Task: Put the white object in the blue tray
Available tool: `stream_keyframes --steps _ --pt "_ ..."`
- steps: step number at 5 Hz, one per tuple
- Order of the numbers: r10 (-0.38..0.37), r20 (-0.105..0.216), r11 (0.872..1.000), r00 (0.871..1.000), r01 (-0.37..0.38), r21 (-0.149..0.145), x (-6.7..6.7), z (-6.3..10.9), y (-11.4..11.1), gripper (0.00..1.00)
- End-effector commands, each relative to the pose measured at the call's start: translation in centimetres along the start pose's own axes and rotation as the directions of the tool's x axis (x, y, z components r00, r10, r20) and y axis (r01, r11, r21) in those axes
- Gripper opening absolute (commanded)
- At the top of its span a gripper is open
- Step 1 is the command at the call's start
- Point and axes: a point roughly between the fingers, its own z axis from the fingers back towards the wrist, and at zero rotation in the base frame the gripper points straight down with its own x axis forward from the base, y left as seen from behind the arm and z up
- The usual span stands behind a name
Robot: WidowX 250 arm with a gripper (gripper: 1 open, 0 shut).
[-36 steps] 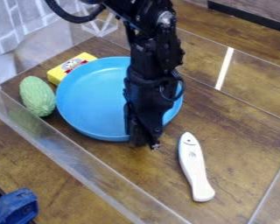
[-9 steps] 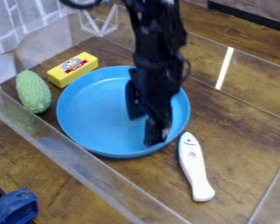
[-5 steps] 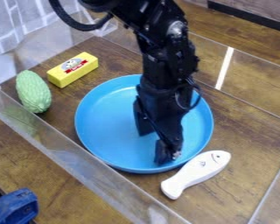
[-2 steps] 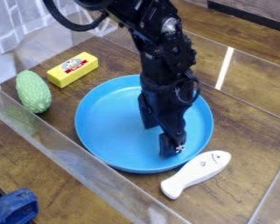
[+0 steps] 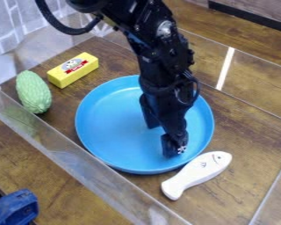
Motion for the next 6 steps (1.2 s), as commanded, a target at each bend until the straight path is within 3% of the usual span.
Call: stream_keyframes --steps 1,4,6 --pt "-0.005 0.007 1.0 1.0 0.005 -0.007 -0.3 -0.7 -0.4 1.0" --pt "-0.062 0.039 0.997 0.997 0.064 -0.041 -0.9 -1.7 -2.4 1.0" --pt "-0.048 0.052 0.997 0.998 0.051 -0.052 0.3 -2.4 -3.9 1.0"
